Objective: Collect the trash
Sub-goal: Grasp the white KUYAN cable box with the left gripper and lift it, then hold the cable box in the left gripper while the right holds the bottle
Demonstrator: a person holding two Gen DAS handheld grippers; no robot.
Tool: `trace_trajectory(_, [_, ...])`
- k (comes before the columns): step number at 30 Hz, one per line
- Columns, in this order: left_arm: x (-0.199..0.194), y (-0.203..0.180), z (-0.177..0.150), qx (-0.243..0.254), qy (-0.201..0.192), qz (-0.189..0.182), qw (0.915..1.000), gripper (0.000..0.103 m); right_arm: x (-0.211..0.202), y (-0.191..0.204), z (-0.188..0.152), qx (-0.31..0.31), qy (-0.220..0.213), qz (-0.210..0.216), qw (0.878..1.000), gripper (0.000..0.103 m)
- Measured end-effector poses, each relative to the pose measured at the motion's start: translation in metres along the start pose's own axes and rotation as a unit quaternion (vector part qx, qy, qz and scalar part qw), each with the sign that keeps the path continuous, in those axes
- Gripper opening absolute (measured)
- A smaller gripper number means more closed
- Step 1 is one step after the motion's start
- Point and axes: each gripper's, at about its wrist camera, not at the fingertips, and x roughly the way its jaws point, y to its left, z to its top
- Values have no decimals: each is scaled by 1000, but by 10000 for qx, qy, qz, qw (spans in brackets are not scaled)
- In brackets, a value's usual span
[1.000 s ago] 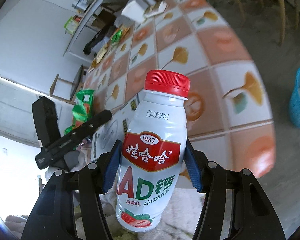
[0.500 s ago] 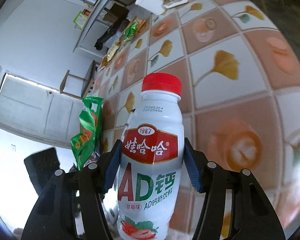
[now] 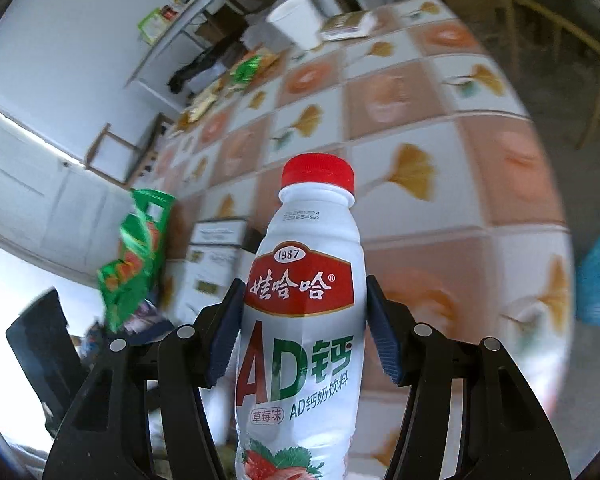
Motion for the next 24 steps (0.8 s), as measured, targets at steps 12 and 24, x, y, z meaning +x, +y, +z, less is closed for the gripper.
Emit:
trace_trajectory(12, [31, 0, 2, 301, -9, 728, 9969, 86, 1, -4, -16, 31, -152, -655, 9977, 64])
trace_trajectory(24, [33, -12, -2, 458, -4, 443, 9980, 80, -18, -5, -34, -149, -113, -1064, 9941, 68])
